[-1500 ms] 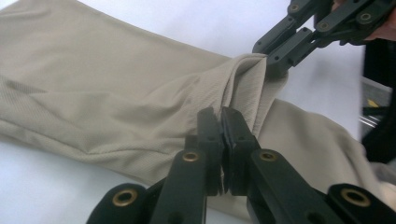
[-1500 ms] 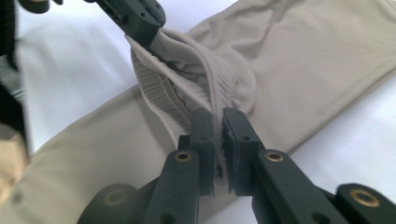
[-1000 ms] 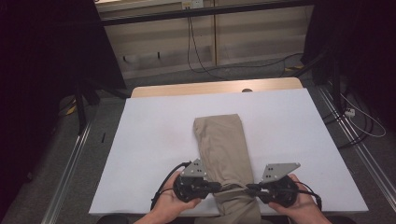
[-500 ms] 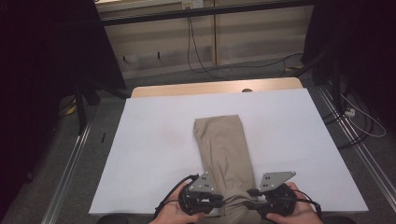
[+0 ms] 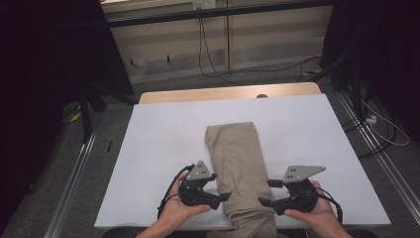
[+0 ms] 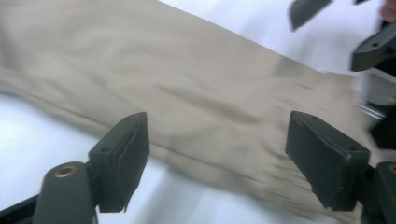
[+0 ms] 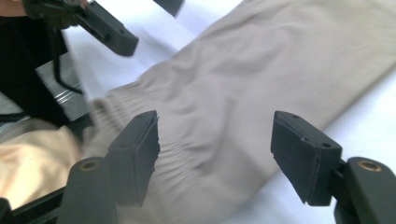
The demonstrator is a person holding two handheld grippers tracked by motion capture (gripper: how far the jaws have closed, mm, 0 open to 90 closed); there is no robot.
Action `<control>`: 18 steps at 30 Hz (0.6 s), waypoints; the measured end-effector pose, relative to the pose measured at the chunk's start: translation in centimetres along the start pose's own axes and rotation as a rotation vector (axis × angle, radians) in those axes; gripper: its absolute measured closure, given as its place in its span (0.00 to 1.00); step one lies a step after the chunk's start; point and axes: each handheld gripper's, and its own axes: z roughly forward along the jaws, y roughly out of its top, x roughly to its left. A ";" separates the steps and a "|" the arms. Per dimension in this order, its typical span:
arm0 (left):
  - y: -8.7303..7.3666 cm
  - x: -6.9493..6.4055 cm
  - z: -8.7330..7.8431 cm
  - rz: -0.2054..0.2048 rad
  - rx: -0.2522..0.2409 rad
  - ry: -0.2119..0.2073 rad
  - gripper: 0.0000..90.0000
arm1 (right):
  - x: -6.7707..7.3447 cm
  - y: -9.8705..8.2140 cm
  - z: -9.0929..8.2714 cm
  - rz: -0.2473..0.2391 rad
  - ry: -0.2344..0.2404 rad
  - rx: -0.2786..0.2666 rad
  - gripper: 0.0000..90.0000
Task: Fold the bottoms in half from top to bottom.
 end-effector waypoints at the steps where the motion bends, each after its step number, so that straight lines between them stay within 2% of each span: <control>1: 0.1 0.5 0.0 -0.001 -0.009 0.020 0.23 | -0.4 0.2 0.1 0.007 -0.008 -0.005 0.35; 3: 0.2 1.4 -0.1 -0.015 -0.027 0.065 0.17 | -1.1 0.5 0.2 0.011 -0.025 -0.010 0.34; 8: 0.8 3.6 -0.3 -0.075 -0.058 0.104 0.17 | -2.8 1.5 0.6 0.024 -0.068 -0.013 0.34; 11: 1.8 5.3 -0.3 -0.066 -0.073 0.137 0.17 | -4.0 2.8 0.9 0.025 -0.103 -0.019 0.34; 13: 2.5 6.8 -0.1 -0.043 -0.067 0.167 0.18 | -4.9 4.0 1.3 0.016 -0.110 -0.024 0.34; 14: 2.9 7.5 0.1 -0.045 -0.072 0.178 0.18 | -5.5 4.6 1.5 0.008 -0.113 -0.024 0.34; 16: 3.4 9.3 0.5 -0.077 -0.077 0.188 0.18 | -6.8 5.7 2.2 0.008 -0.117 -0.019 0.34; 18: 3.8 11.0 1.0 -0.141 -0.072 0.180 0.20 | -8.1 6.5 2.9 0.028 -0.127 -0.040 0.36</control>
